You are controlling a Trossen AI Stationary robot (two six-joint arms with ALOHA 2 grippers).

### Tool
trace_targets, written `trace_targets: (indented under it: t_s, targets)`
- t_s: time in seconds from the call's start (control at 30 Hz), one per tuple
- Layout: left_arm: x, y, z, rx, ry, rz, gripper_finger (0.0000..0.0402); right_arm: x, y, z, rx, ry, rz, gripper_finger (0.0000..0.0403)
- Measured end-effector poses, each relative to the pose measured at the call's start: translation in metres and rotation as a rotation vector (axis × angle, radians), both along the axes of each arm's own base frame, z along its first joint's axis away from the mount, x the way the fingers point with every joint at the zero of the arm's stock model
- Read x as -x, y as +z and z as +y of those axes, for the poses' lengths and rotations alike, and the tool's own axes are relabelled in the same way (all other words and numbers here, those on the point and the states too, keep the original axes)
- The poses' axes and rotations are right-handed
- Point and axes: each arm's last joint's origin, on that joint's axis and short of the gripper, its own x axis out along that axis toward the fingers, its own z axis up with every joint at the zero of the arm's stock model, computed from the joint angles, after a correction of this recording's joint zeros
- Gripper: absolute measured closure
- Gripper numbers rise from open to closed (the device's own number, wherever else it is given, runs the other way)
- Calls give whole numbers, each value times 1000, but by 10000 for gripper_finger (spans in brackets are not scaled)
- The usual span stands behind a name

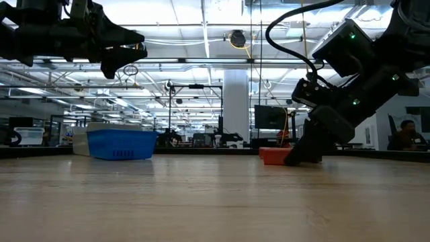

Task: Pick & Place Office items
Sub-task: Put the bottom red charger adapter into the gray bin

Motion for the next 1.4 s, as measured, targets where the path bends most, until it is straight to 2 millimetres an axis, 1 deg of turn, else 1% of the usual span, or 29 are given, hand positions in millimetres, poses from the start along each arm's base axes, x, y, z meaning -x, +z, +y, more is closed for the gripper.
trace_targets:
  t_s: [0.3,0.53,0.73,0.93,1.17,1.4]
  targets:
    - [0,0,0,0,0,0,176,-1,1,0,-3,5,-17,182]
    - [0,0,0,0,0,0,176,-1,1,0,42,36,-9,179]
    - [0,0,0,0,0,0,176,-2,2,0,74,59,-8,189]
    - [0,0,0,0,0,0,176,-2,3,-2,132,34,-15,183]
    - [0,0,0,0,0,0,176,-3,4,-1,130,35,-20,188]
    - [0,0,0,0,0,0,176,-7,9,0,112,37,-90,182]
